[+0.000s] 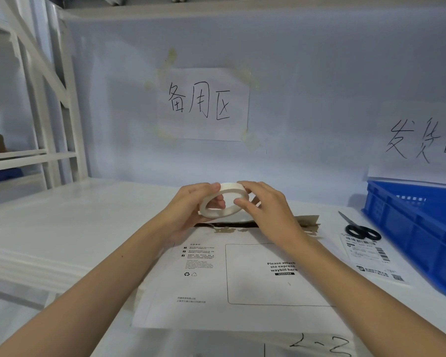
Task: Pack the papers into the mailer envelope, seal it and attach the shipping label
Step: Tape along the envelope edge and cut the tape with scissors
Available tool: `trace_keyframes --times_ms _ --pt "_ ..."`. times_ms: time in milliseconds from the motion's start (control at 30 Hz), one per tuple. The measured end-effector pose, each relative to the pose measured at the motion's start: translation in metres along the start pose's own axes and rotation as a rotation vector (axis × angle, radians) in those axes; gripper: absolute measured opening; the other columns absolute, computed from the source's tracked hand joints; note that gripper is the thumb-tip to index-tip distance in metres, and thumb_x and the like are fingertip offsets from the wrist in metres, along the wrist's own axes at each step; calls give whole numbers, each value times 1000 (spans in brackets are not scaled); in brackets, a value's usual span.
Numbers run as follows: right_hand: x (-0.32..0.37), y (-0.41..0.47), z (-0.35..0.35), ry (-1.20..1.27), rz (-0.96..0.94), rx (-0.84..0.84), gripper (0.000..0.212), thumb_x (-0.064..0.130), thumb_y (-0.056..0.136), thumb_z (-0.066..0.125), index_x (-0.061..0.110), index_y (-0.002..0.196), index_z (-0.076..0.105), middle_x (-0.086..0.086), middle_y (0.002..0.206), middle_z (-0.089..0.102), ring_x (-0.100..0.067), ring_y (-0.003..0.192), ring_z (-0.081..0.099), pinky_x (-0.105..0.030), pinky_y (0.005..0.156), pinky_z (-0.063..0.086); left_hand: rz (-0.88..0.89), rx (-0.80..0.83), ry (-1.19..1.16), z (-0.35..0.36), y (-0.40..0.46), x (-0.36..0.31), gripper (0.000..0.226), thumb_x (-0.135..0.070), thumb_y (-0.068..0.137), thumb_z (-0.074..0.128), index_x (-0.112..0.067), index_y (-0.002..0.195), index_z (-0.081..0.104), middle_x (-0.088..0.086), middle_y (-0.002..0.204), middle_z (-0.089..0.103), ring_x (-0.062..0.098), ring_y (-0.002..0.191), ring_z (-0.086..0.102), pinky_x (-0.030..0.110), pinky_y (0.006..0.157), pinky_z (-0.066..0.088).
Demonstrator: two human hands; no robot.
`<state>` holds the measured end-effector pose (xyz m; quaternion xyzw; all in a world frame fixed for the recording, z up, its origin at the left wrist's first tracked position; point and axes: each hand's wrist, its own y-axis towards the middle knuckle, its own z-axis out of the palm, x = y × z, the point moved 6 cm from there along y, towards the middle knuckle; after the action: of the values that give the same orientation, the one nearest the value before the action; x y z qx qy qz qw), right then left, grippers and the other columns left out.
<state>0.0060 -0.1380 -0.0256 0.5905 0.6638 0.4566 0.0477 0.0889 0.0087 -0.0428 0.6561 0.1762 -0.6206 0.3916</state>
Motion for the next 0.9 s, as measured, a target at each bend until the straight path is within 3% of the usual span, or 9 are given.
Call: trace_keyframes --times_ms 100,333,467,567,733,900 --pt "-5 -2 2 -39 42 64 17 31 98 54 22 110 61 6 101 65 -20 83 61 -42 83 51 13 10 19 0 0 0 26 -26 96 59 -11 77 71 8 82 66 22 87 63 41 88 49" --pt "9 -5 -5 -370 -124 -58 13 34 99 49 23 103 54 4 80 58 -23 70 49 -42 63 48 16 -7 164 1 0 3 37 -48 85 70 -17 65 66 -1 71 61 23 86 58 42 96 48" --pt "11 -4 -7 -311 -122 -73 11 30 99 51 20 102 56 5 72 52 -22 65 45 -42 62 46 -28 57 67 4 -1 4 34 -42 84 63 -9 77 68 3 79 65 15 79 61 34 86 50" --pt "9 -2 -9 -252 -91 -87 11 28 98 54 19 101 59 -1 72 57 -23 64 45 -41 63 45 -62 86 -27 5 0 7 30 -36 86 62 -8 84 71 6 86 68 15 81 65 35 91 50" --pt "0 1 -13 -3 17 -95 13 33 92 63 22 98 65 7 91 65 -18 80 59 -37 73 49 -93 100 -136 3 2 8 22 -26 87 67 -4 84 71 10 86 68 23 89 64 44 95 50" --pt "-2 -1 -5 41 45 27 13 36 93 61 24 98 66 7 88 66 -17 80 60 -35 77 48 -78 85 -126 1 2 6 22 -29 81 60 -8 75 60 8 75 57 25 88 59 38 87 47"
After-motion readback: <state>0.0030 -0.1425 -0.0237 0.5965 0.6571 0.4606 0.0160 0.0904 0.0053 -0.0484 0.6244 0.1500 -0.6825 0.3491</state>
